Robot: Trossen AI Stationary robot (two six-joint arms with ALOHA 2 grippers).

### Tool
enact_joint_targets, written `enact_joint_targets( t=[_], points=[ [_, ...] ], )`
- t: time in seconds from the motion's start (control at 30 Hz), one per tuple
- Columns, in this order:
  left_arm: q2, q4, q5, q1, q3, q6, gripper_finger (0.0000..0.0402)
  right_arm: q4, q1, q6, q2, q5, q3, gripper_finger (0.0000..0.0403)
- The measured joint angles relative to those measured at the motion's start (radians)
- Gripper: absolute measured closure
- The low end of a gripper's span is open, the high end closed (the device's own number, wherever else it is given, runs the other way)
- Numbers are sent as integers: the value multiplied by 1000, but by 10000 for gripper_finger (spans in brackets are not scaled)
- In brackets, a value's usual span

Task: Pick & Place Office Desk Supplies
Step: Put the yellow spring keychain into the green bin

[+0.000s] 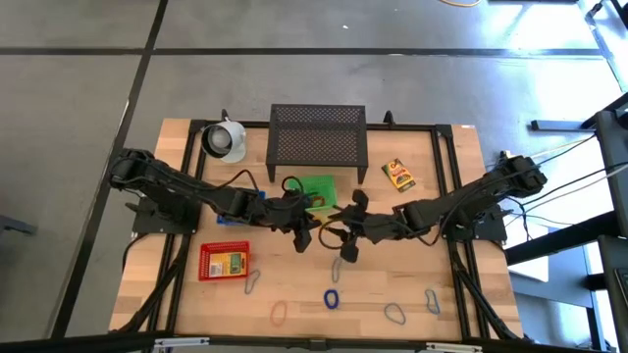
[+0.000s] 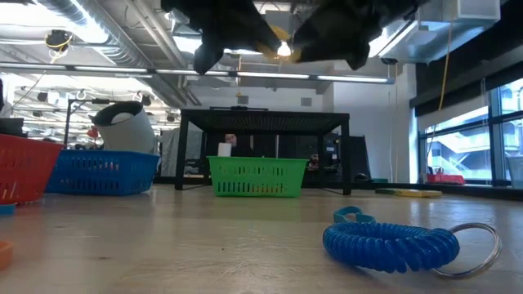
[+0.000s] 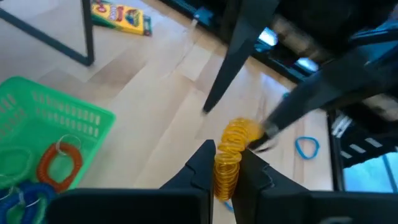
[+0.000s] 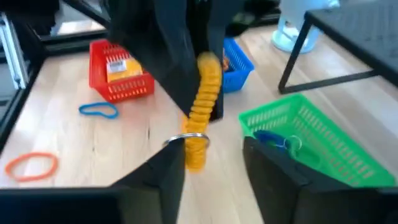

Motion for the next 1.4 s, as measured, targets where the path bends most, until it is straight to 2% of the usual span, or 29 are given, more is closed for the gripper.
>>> enact_joint_targets(
  t=[0.17,0.3,0.57,0.87,0.97,1.23,1.4],
  points=[
    [0,-43,14,27,1,0,379,-196,-12,2,-81,-1,30,184],
    [0,-95,5,71,1,1,379,-316,-11,3,-155,-4,50,166],
    [5,-275,-101,176,-23,2,378,-451,-11,87,-250,-41,50,172],
    [37,-225,-109,230,-113,1,378,-612,-11,247,-248,-54,49,189],
    [69,-196,-110,230,-126,1,377,-662,-11,313,-248,-94,49,192],
    [160,-152,-109,230,-126,1,377,-820,20,507,-238,-282,49,195],
    [184,-151,-90,229,-126,-24,377,-834,75,597,-217,-362,49,195]
  ],
)
